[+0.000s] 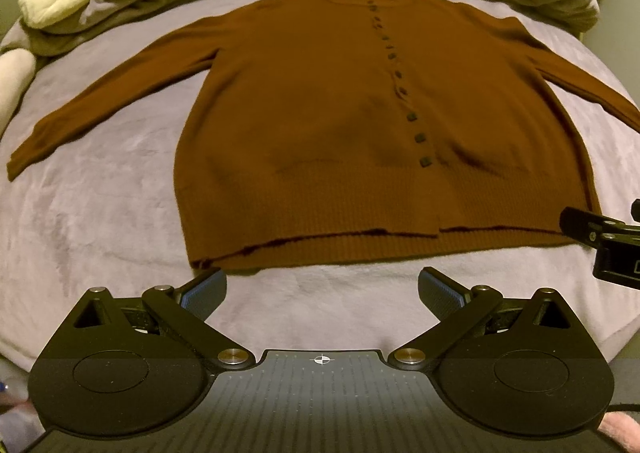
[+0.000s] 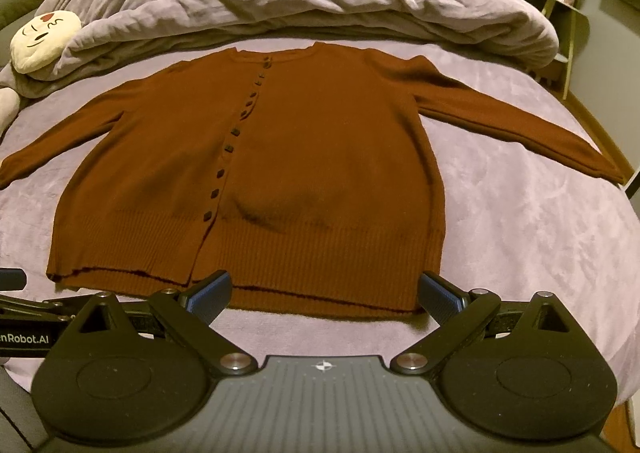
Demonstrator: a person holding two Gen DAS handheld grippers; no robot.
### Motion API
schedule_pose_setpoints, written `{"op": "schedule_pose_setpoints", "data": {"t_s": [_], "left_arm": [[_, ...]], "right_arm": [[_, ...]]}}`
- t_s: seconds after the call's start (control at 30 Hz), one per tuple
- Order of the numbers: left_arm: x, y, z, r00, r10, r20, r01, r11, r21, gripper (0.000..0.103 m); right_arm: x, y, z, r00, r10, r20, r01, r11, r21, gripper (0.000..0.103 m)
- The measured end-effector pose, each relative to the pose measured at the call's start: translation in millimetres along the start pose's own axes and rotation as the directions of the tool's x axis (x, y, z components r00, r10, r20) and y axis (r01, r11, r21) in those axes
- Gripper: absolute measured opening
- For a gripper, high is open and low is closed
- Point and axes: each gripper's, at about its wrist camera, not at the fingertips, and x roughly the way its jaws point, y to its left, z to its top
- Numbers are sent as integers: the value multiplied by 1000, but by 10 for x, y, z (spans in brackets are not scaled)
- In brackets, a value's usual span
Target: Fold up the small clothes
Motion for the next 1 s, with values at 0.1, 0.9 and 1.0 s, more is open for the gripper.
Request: {"op": "schedule_pose_setpoints", "data": {"t_s": [0.1,0.9,1.0], "left_arm": [[4,-6,4,1000,-1,-1,1,1000,2,103],[56,-17,35,1000,-6,-23,6,1000,-8,103],[74,-22,44,1000,-6,-28,6,1000,-8,103]], "right_arm": [[-2,-1,2,1000,0,2,0,1000,2,99],[9,-54,31,1000,12,8,-12,1000,7,99],[23,-68,31,1000,19,9,-19,1000,10,99]]}}
